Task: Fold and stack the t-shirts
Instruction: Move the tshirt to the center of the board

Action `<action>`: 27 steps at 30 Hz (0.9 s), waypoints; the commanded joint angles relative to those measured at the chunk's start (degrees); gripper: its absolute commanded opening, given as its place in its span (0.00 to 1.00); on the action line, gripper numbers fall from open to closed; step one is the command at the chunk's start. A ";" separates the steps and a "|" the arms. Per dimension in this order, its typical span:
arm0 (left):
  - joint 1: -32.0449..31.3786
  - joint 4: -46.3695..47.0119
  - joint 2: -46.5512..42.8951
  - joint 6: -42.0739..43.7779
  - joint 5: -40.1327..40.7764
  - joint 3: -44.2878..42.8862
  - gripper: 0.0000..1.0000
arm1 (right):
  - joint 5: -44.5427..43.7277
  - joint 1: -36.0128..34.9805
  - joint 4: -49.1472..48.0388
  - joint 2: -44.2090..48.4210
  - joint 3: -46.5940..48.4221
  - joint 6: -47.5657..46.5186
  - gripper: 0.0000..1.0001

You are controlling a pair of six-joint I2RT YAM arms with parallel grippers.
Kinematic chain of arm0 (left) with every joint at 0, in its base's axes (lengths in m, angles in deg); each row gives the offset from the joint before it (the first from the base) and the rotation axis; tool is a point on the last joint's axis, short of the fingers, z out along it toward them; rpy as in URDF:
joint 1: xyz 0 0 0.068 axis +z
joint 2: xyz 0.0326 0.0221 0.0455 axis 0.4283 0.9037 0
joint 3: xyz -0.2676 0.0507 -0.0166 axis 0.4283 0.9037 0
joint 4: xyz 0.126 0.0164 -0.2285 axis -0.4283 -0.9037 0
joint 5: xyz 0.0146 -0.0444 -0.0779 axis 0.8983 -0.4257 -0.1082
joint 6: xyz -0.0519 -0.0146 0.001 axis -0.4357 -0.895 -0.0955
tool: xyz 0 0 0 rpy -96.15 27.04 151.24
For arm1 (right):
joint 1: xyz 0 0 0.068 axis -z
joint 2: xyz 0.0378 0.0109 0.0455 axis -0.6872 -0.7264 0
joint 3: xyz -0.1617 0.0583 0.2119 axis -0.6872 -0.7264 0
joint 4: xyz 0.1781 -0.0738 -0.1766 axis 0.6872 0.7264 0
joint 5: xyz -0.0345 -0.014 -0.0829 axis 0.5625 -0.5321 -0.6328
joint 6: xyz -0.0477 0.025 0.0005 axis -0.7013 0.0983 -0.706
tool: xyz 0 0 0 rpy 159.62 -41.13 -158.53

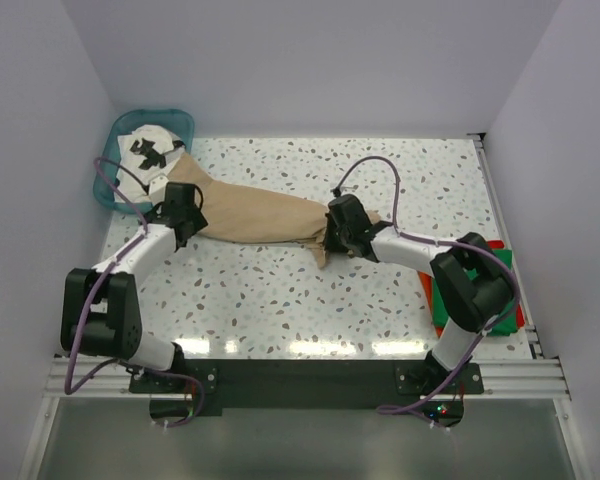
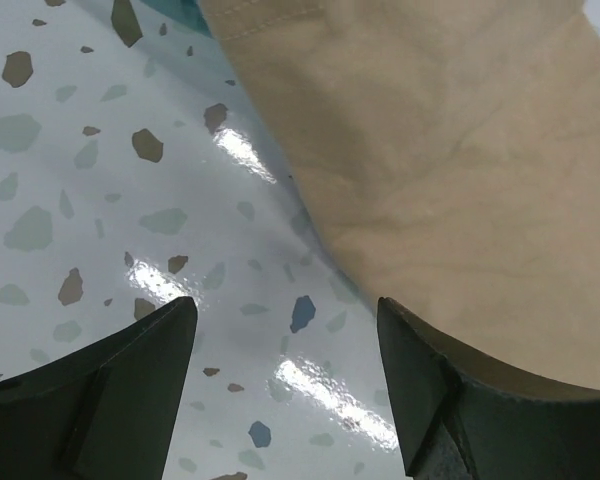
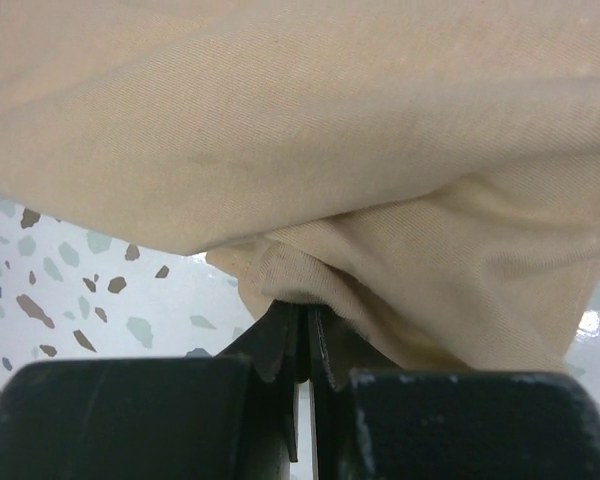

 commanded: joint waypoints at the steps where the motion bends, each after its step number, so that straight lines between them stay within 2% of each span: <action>1: 2.78 5.36 1.85 -1.44 2.68 -1.00 0.78 | 1.64 0.85 -1.62 4.92 -0.12 0.71 0.00; 8: 3.32 16.07 5.63 1.89 1.45 -2.58 0.79 | 4.19 2.00 0.05 9.41 -1.18 1.42 0.00; 10: 3.49 16.70 7.04 2.69 1.63 -3.37 0.78 | 4.89 2.09 0.66 10.20 -1.09 1.50 0.00; 11: 3.49 20.97 7.48 3.39 0.49 -3.72 0.77 | 4.98 2.09 0.76 10.90 -1.18 1.42 0.00; 14: 3.58 23.03 9.94 4.71 -0.74 -5.74 0.70 | 5.50 2.26 2.07 11.70 -0.83 1.24 0.00; 17: 3.58 22.07 12.75 5.68 -1.10 -8.20 0.52 | 5.94 2.79 3.83 13.72 -0.30 0.80 0.00; 18: 3.67 22.15 12.93 5.85 -1.36 -8.47 0.39 | 6.03 2.96 4.35 15.38 -0.13 0.80 0.00; 24: 3.67 23.56 10.91 7.52 -3.73 -9.52 0.07 | 7.09 5.33 8.84 19.87 2.24 0.10 0.00; 26: 3.67 22.86 9.43 7.61 -4.78 -10.31 0.00 | 7.44 6.39 11.03 21.28 3.30 -0.08 0.00; 27: 3.67 22.60 8.63 7.44 -5.40 -10.49 0.00 | 7.53 6.74 12.52 21.80 4.26 -0.08 0.00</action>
